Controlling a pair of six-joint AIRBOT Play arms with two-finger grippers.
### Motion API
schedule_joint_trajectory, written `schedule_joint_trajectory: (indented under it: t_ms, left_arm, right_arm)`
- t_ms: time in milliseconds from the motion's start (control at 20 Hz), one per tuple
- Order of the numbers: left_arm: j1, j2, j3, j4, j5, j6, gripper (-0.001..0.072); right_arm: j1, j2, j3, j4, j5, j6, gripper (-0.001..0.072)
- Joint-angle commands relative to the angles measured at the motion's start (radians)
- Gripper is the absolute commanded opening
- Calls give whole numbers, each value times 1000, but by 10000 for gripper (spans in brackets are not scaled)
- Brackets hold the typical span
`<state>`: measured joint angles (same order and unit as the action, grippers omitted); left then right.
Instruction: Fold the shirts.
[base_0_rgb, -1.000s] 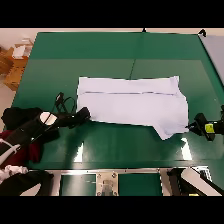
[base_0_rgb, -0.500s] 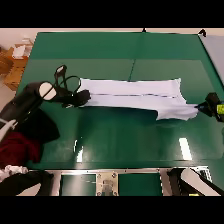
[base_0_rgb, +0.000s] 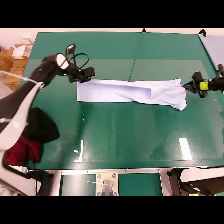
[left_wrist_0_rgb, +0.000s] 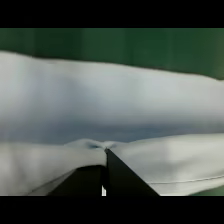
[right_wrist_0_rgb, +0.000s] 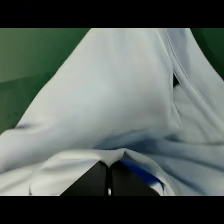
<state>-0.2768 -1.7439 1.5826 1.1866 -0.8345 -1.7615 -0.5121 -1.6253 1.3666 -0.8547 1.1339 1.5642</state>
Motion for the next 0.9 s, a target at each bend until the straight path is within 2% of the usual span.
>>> schedule_joint_trajectory:
  t_ms: [0, 50, 100, 150, 250, 300, 400, 500, 650, 850]
  left_arm:
    - [9, -162, 105, -132, 164, 88, 177]
    - [9, -169, 106, -133, 199, 88, 584]
    - [16, -167, 117, -133, 189, 93, 692]
    - [30, -167, 144, -122, 148, 99, 714]
    - [70, -167, 230, -115, -24, 117, 713]
    - [95, -166, 279, -114, -116, 117, 713]
    - [130, -165, 359, -115, -253, 117, 713]
    - [142, -165, 406, -116, -325, 117, 713]
    - [136, -166, 416, -139, -346, 117, 713]
    - [134, -166, 415, -183, -340, 118, 713]
  right_arm:
    - [38, -198, 123, 75, -84, -5, 89]
    - [38, -229, 153, 78, -88, -6, 244]
    - [33, -244, 182, 78, -86, -17, 341]
    - [18, -244, 213, 77, -79, -65, 371]
    - [-29, -244, 292, 73, 1, -181, 538]
    - [-58, -245, 322, 61, 54, -224, 549]
    - [-112, -248, 337, 0, 117, -261, 643]
    - [-152, -281, 337, -19, 182, -301, 644]
    - [-164, -370, 337, -5, 274, -350, 656]
    - [-122, -473, 337, 159, 345, -421, 655]
